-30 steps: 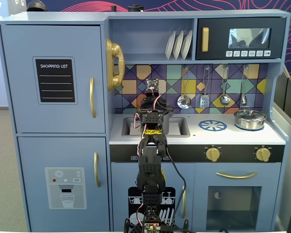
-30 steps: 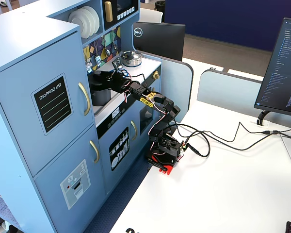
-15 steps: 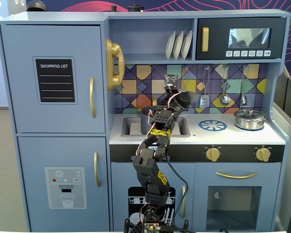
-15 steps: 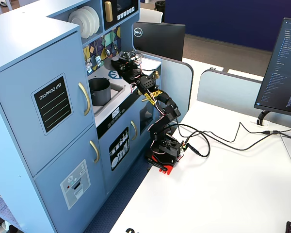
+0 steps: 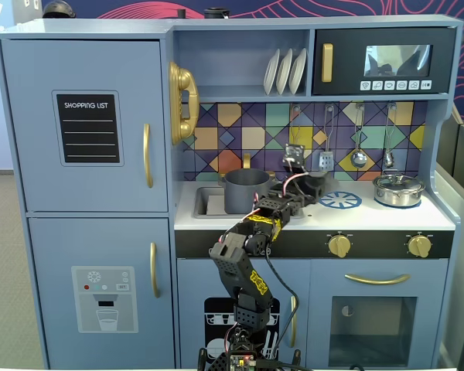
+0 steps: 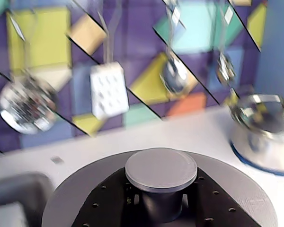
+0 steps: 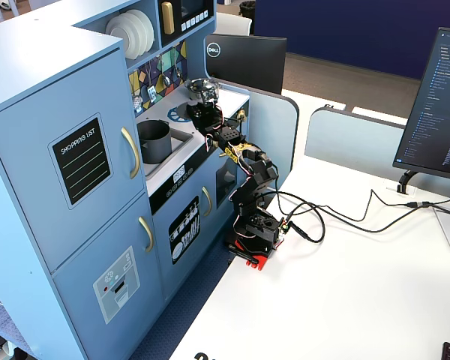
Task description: Take off the lid from the gray recipient and place it on the counter
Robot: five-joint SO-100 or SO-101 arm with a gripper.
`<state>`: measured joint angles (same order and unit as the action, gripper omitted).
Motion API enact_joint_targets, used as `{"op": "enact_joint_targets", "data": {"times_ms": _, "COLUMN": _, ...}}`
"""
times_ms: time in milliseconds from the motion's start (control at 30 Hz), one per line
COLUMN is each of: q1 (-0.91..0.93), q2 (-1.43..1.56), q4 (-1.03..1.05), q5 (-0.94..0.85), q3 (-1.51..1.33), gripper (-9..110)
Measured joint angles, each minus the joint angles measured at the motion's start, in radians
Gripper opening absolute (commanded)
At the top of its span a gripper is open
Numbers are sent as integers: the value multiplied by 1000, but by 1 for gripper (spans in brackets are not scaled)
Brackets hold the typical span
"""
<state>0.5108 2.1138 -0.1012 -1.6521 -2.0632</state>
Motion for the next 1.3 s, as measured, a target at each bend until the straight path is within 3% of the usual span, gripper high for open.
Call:
{"op": "enact_joint_targets", "data": {"times_ms": 1000, "q1": 52, "q2": -299, "q4": -284, "q5": 23, "q3": -64, "gripper": 0}}
{"op": "enact_joint_targets", "data": {"times_ms": 1300, "q1": 58, "q2": -299, "q4": -345, "q5": 31, "q3": -95, "gripper": 26}}
